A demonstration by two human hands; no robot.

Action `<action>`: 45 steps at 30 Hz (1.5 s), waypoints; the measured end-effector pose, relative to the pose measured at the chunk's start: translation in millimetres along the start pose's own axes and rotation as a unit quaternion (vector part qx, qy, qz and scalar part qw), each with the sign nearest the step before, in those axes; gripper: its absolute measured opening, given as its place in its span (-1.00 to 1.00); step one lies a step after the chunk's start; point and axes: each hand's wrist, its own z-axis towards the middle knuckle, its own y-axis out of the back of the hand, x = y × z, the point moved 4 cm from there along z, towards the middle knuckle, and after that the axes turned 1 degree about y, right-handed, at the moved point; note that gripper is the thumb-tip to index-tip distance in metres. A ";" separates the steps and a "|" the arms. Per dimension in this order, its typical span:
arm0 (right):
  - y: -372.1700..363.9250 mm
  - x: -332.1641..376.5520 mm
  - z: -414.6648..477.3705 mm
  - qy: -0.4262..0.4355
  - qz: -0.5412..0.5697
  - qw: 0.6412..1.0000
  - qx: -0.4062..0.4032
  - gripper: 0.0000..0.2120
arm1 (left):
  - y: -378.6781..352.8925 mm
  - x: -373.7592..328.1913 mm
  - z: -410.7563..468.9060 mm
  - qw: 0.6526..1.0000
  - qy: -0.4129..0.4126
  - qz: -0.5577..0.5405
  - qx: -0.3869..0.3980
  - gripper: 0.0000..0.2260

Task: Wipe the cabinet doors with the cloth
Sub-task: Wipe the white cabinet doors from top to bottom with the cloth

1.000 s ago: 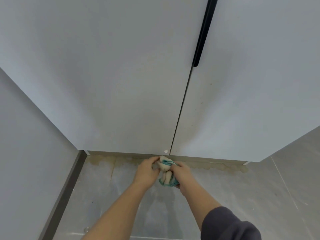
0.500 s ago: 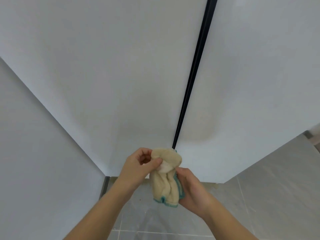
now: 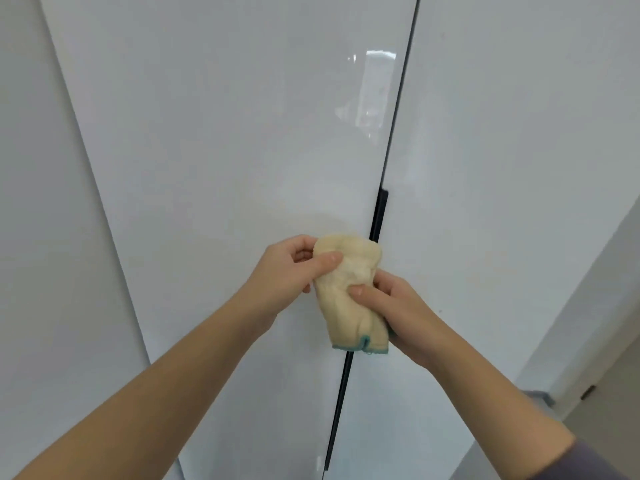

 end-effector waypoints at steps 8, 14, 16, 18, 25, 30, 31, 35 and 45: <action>38.5 153.4 20.2 0.130 -0.056 0.988 -0.068 -0.76 | 2.7 -148.5 58.0 0.996 -0.090 -0.001 -0.007 -0.86; 73.9 254.6 46.1 0.287 -0.116 0.939 -0.151 -0.81 | -6.7 -244.0 103.0 0.973 -0.216 0.028 -0.072 -0.85; 82.6 292.6 50.2 0.351 -0.131 0.913 -0.158 -0.82 | -11.1 -279.3 114.2 0.956 -0.273 0.038 -0.100 -0.84; 87.1 328.1 51.2 0.415 -0.154 0.882 -0.164 -0.83 | -11.7 -312.9 120.6 0.934 -0.330 0.043 -0.130 -0.84; 104.9 470.7 49.0 0.615 -0.210 0.716 -0.254 -0.79 | 10.4 -419.7 134.3 0.831 -0.463 0.065 -0.302 -0.88; 110.7 551.7 62.4 0.641 -0.289 0.609 -0.369 -0.86 | 9.1 -455.7 160.7 0.766 -0.491 0.225 -0.347 -0.92; 110.6 564.8 66.2 0.632 -0.325 0.574 -0.407 -0.86 | 7.1 -461.8 166.1 0.744 -0.493 0.274 -0.358 -0.90; 100.3 595.7 91.4 0.556 -0.466 0.498 -0.476 -0.83 | 5.2 -474.5 177.2 0.665 -0.493 0.392 -0.402 -0.71; 101.3 594.7 132.2 0.533 -0.560 0.472 -0.423 -0.59 | -6.9 -488.8 192.1 0.628 -0.478 0.437 -0.432 -0.58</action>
